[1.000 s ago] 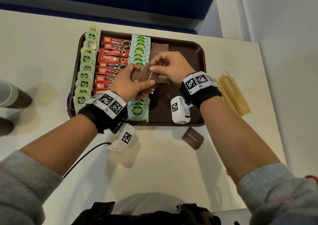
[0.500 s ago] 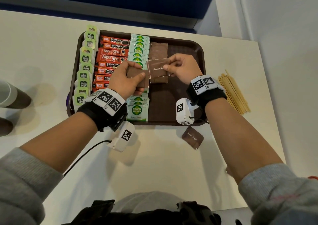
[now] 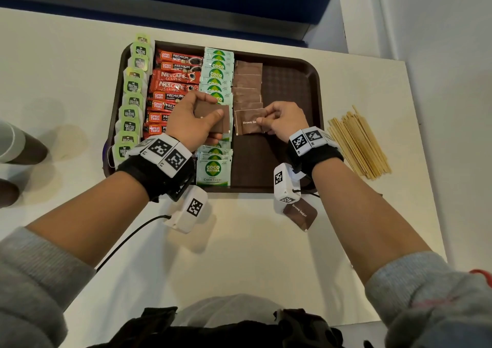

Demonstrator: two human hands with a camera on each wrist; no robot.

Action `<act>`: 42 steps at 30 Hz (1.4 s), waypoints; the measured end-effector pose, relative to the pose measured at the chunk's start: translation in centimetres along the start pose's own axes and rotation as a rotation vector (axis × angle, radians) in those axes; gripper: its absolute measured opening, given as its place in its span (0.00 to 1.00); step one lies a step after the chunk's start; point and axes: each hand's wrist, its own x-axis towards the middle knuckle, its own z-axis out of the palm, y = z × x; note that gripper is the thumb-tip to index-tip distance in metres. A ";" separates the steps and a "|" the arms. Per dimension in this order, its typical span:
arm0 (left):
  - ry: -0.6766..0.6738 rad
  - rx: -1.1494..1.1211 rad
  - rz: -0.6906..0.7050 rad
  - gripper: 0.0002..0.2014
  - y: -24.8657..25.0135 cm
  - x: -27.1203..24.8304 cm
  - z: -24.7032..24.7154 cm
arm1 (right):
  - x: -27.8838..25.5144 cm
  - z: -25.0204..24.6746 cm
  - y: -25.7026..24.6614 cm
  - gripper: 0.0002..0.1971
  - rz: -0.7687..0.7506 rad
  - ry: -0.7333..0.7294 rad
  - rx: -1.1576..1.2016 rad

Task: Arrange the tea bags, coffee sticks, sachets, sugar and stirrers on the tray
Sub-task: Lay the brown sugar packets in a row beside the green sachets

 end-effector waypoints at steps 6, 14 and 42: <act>0.001 -0.018 -0.012 0.08 -0.1 0.0 -0.1 | 0.0 0.4 0.4 0.08 0.020 0.096 0.020; 0.001 -0.023 -0.018 0.08 -0.1 0.1 -0.1 | 0.1 0.5 0.1 0.11 0.049 0.119 0.040; -0.086 -0.043 -0.054 0.23 0.0 -0.6 0.5 | -1.0 -0.4 -2.0 0.11 -0.101 0.199 0.018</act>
